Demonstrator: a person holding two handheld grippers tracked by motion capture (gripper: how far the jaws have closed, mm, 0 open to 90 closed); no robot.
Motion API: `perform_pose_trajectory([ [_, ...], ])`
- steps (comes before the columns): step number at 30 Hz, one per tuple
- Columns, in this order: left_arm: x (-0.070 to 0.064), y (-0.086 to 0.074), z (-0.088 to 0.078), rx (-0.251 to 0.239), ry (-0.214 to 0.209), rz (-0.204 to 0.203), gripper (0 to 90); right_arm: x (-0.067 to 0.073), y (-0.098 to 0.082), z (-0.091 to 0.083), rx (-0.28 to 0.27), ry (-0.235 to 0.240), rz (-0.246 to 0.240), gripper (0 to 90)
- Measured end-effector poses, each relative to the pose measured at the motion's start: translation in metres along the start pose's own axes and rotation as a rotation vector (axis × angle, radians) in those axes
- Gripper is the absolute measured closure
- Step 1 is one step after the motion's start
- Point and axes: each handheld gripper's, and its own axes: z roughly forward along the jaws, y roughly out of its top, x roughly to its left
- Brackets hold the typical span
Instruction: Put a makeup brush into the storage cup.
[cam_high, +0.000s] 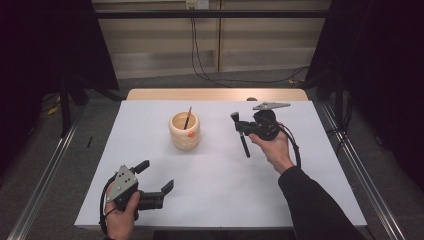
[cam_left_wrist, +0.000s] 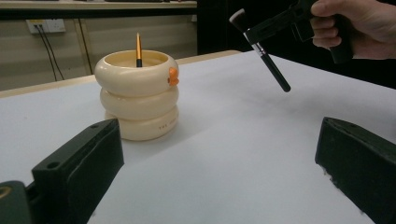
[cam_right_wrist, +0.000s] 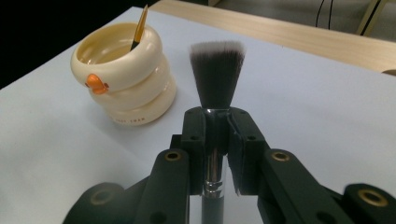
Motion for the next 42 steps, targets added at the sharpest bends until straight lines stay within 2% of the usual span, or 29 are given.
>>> perform_pose_trajectory([
  [5,0.0,0.0,0.0,-0.001,0.001,0.0,0.9,-0.002,-0.002,-0.009,-0.087,0.019,-0.001,77.6],
  [10,0.0,0.0,0.0,-0.002,0.002,0.001,0.9,-0.004,-0.003,-0.015,-0.134,0.033,0.01,77.6],
  [16,0.0,0.0,0.0,-0.004,0.004,-0.002,0.9,-0.003,-0.005,-0.023,-0.211,0.083,0.006,77.6],
  [25,0.0,0.0,-0.001,-0.006,0.01,-0.005,0.9,-0.005,-0.012,-0.034,-0.259,0.132,0.014,77.6],
  [34,0.0,0.001,-0.001,-0.016,0.026,-0.022,0.5,-0.007,-0.019,-0.047,-0.302,0.181,-0.005,77.6],
  [42,-0.001,0.002,0.0,-0.023,0.006,-0.021,0.5,-0.004,-0.018,-0.05,-0.31,0.2,-0.025,77.6],
])
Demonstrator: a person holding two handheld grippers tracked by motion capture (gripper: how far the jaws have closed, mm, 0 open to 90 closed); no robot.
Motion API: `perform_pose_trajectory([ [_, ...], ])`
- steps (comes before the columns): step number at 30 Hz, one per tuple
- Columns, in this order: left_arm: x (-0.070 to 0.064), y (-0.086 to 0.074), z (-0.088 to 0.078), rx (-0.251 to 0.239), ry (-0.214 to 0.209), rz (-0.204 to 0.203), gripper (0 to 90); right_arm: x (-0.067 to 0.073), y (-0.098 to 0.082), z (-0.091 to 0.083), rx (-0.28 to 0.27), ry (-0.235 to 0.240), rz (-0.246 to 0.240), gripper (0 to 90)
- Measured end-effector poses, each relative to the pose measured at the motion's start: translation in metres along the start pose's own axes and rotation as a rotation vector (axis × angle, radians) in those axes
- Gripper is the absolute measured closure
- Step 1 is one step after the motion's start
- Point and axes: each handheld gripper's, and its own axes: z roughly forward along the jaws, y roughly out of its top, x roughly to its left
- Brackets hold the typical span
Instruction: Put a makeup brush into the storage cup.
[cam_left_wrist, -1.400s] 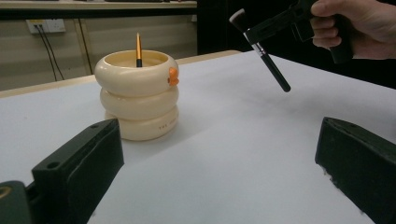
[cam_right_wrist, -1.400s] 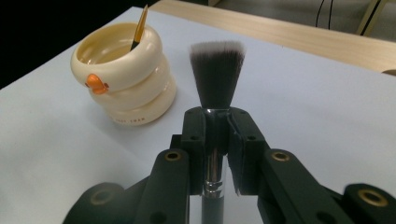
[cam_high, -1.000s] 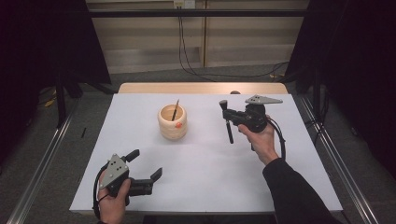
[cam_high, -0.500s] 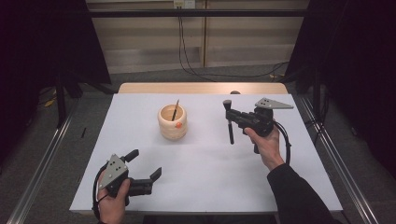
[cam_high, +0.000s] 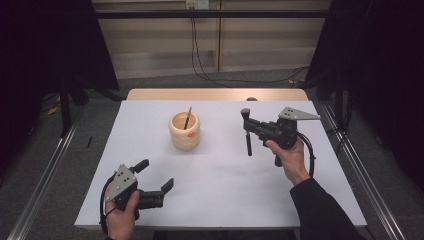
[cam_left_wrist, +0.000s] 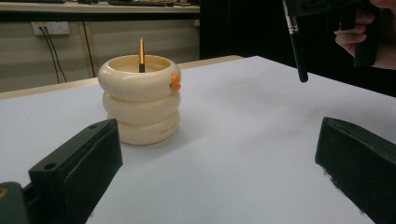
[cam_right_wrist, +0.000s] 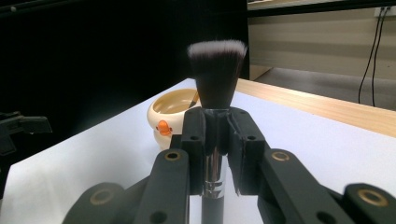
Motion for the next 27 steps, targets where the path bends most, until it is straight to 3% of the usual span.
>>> perform_pose_trajectory([
  [5,-0.001,0.002,0.0,-0.005,-0.008,-0.004,0.7,0.007,0.003,0.001,-0.005,0.033,-0.004,77.6],
  [10,-0.001,0.004,0.005,-0.014,-0.046,-0.023,0.9,0.012,0.005,0.002,-0.002,0.061,-0.01,77.6],
  [27,-0.009,0.02,0.018,-0.015,-0.09,0.012,1.1,0.034,0.018,0.002,-0.043,0.197,-0.032,77.6],
])
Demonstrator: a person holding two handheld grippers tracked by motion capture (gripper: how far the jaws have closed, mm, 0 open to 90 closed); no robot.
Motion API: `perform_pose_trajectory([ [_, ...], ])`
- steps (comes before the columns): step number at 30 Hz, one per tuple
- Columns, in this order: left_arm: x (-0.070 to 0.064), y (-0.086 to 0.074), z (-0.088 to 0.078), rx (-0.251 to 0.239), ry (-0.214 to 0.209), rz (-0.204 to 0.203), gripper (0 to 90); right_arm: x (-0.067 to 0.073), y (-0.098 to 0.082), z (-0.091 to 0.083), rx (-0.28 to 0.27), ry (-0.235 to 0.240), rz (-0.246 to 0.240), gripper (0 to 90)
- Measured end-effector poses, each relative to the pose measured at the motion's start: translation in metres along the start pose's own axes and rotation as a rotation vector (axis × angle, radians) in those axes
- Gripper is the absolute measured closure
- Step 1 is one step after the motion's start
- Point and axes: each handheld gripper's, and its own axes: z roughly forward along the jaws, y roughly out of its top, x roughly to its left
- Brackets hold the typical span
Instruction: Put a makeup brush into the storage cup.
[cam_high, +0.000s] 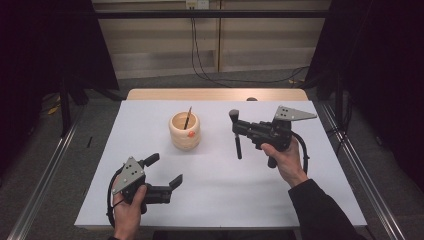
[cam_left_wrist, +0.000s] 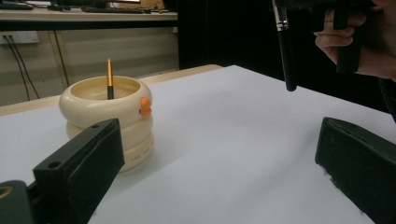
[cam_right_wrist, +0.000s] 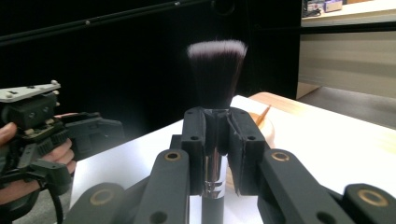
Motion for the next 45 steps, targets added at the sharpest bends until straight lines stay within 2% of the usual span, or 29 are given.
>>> perform_pose_trajectory([
  [5,-0.004,0.004,0.007,0.008,-0.014,0.01,1.0,0.002,0.003,-0.001,-0.013,0.016,0.002,77.7],
  [6,-0.005,0.005,0.01,0.0,-0.03,0.01,1.0,0.003,0.003,-0.001,-0.014,0.02,0.0,77.7],
  [7,-0.006,0.007,0.011,0.004,-0.031,0.023,0.8,0.003,0.004,-0.001,-0.015,0.024,0.002,77.6],
  [10,-0.01,0.011,0.018,-0.009,-0.039,0.008,0.6,0.005,0.004,0.0,-0.017,0.037,0.001,77.7],
  [14,-0.012,0.018,0.024,-0.016,-0.05,0.017,1.1,0.01,0.005,0.002,-0.016,0.053,-0.005,77.7],
  [15,-0.013,0.019,0.026,-0.025,-0.07,0.01,1.1,0.011,0.006,0.003,-0.015,0.056,-0.007,77.6],
  [16,-0.014,0.021,0.027,-0.027,-0.068,0.017,1.1,0.012,0.006,0.003,-0.016,0.061,-0.004,77.6],
  [18,-0.016,0.024,0.031,-0.025,-0.07,0.018,1.1,0.014,0.006,0.004,-0.009,0.054,-0.026,77.6],
  [19,-0.017,0.025,0.033,-0.029,-0.083,0.02,1.0,0.015,0.005,0.005,-0.004,0.059,-0.034,77.6],
  [23,-0.024,0.03,0.04,-0.022,-0.07,0.06,2.9,0.018,0.005,0.008,-0.003,0.074,-0.038,77.6],
  [24,-0.025,0.032,0.042,-0.022,-0.086,0.071,3.7,0.019,0.005,0.008,-0.003,0.077,-0.036,77.6],
  [26,-0.029,0.035,0.047,-0.028,-0.103,0.051,3.6,0.019,0.005,0.009,-0.007,0.088,-0.028,77.6],
  [32,-0.035,0.04,0.059,-0.008,-0.139,0.069,4.3,0.022,0.004,0.009,-0.01,0.098,-0.022,77.6],
  [35,-0.04,0.042,0.064,-0.008,-0.129,0.057,6.4,0.025,0.004,0.011,-0.008,0.103,-0.024,77.6],
  [36,-0.041,0.043,0.066,-0.003,-0.135,0.053,6.2,0.026,0.004,0.012,-0.006,0.105,-0.025,77.6],
  [38,-0.042,0.045,0.068,0.007,-0.137,0.074,6.9,0.028,0.004,0.013,-0.005,0.112,-0.025,77.6],
  [42,-0.044,0.05,0.075,0.024,-0.16,0.067,10.2,0.032,0.004,0.016,-0.001,0.124,-0.031,77.6],
  [45,-0.045,0.054,0.083,0.038,-0.169,0.047,13.6,0.035,0.004,0.017,0.002,0.128,-0.034,77.6],
])
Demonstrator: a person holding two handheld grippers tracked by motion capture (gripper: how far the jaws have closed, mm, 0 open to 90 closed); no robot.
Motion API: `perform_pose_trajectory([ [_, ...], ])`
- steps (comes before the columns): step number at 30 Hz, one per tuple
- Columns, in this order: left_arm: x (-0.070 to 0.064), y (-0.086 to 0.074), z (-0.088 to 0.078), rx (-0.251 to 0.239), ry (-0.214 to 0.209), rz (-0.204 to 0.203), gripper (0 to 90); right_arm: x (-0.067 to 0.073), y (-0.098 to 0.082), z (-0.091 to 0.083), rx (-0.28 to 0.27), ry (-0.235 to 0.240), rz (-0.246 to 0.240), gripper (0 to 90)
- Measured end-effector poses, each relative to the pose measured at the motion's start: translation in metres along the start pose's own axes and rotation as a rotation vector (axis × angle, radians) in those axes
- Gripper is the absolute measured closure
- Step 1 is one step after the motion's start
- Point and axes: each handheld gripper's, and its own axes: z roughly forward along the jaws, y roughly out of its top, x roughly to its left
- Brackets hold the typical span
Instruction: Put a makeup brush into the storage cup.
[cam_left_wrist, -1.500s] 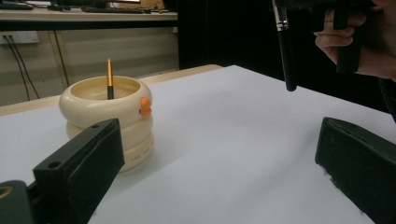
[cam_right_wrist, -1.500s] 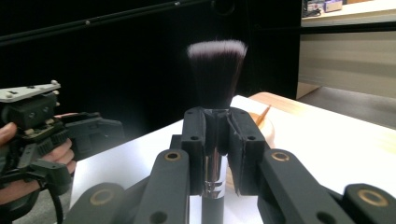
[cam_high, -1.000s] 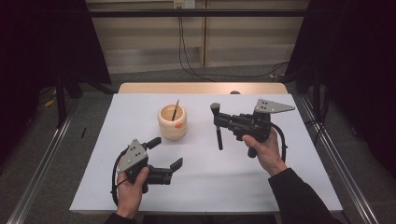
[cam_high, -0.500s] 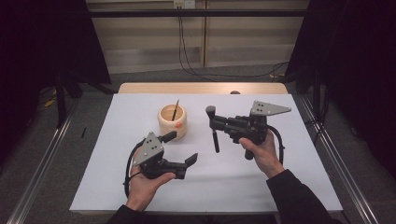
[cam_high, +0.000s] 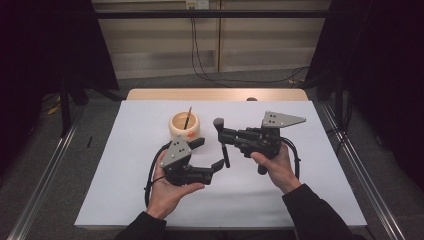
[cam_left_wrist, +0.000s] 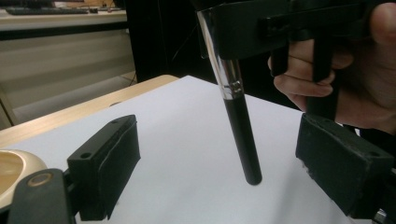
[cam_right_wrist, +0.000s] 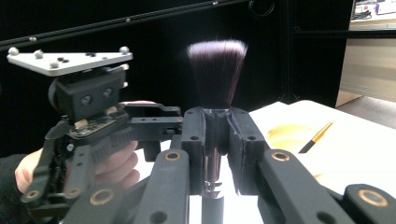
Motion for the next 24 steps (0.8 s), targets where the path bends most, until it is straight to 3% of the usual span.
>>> perform_pose_trajectory([
  [1,0.0,0.0018,0.0013,0.012,-0.002,0.008,17.1,0.0006,-0.0001,0.0004,-0.001,0.003,-0.001,77.6],
  [2,-0.0001,0.0023,0.0035,-0.008,-0.017,0.002,22.4,0.0014,-0.0002,0.001,-0.001,0.004,-0.001,77.6],
  [5,-0.0004,0.0037,0.0056,-0.002,0.002,0.008,29.7,0.0035,-0.0004,0.0022,0.0,0.009,-0.002,77.6],
  [7,0.0013,0.0039,0.0069,-0.009,-0.004,-0.019,31.9,0.0042,-0.0005,0.0026,0.001,0.008,-0.006,77.6],
  [9,0.0029,0.0037,0.0066,-0.017,-0.017,-0.016,40.7,0.0047,-0.0007,0.0028,0.001,0.01,-0.006,77.6],
  [14,0.0043,0.0027,0.0071,-0.035,-0.049,-0.051,52.5,0.0061,-0.0028,0.0055,0.006,0.013,-0.002,77.6],
  [15,0.0041,0.0023,0.0068,-0.033,-0.03,-0.057,54.2,0.0066,-0.0029,0.0061,0.007,0.017,-0.001,77.6],
  [16,0.006,0.0016,0.0067,-0.039,-0.06,-0.07,55.4,0.0073,-0.0029,0.0066,0.009,0.017,-0.005,77.6],
  [20,0.007,0.0017,0.0055,-0.027,-0.075,-0.061,63.7,0.0074,-0.0033,0.0069,0.007,0.016,-0.002,77.6],
  [24,0.0054,0.0022,0.0067,-0.037,-0.06,-0.078,67.3,0.0076,-0.0035,0.007,0.008,0.016,-0.003,77.6],
])
